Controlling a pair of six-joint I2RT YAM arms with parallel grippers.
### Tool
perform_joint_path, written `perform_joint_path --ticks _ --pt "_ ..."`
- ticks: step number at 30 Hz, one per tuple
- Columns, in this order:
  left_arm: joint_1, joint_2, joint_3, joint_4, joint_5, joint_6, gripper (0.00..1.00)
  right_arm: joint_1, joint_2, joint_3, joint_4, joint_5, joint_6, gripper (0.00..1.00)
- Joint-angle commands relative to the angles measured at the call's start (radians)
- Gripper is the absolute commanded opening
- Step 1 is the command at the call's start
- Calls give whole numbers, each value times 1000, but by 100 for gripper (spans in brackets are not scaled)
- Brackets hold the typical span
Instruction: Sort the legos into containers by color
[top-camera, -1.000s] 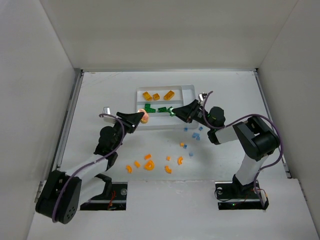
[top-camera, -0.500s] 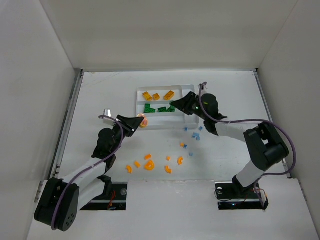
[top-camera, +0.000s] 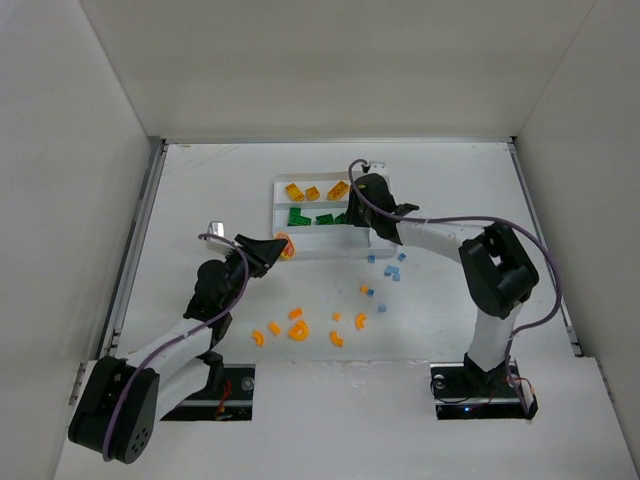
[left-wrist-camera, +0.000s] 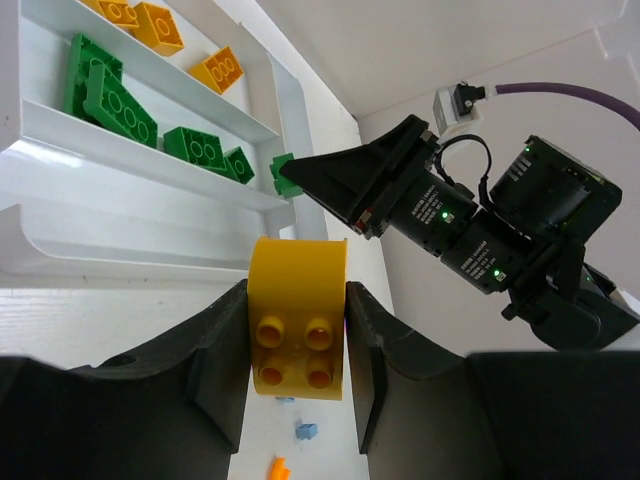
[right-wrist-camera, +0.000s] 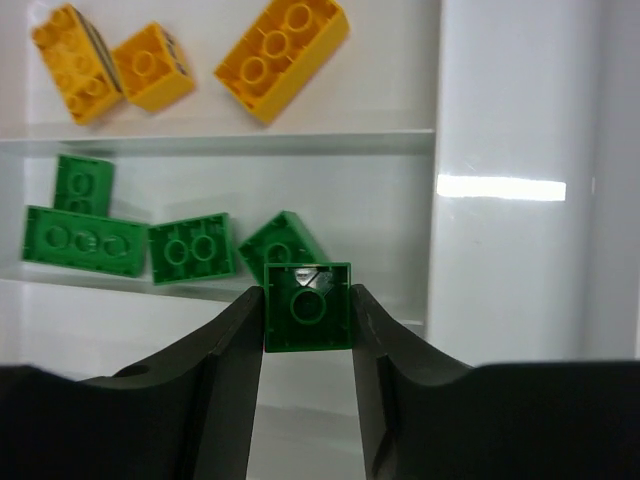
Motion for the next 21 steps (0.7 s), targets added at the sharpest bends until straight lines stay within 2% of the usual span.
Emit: perform_joint_path --ticks 1,5,9,11,14,18,19,21 --pt "-9 20 -8 77 2 25 12 -6 19 73 -68 63 -64 44" --pt "-6 49 -8 92 0 22 12 -15 40 84 -46 51 -70 49" --pt "-10 66 -4 95 -21 30 12 -10 10 53 9 46 -75 61" --pt "-12 69 2 89 -21 33 12 -10 -36 13 38 49 -75 70" --pt "-17 61 31 60 -21 29 12 8 -156 -112 124 67 -59 74" --pt "-53 55 107 -35 -81 35 12 34 -352 -325 272 103 -27 71" --pt "-70 70 136 -65 -116 39 12 39 -409 -385 308 104 -18 67" --pt "-105 122 212 -139 -188 44 12 45 -481 -470 345 106 6 49"
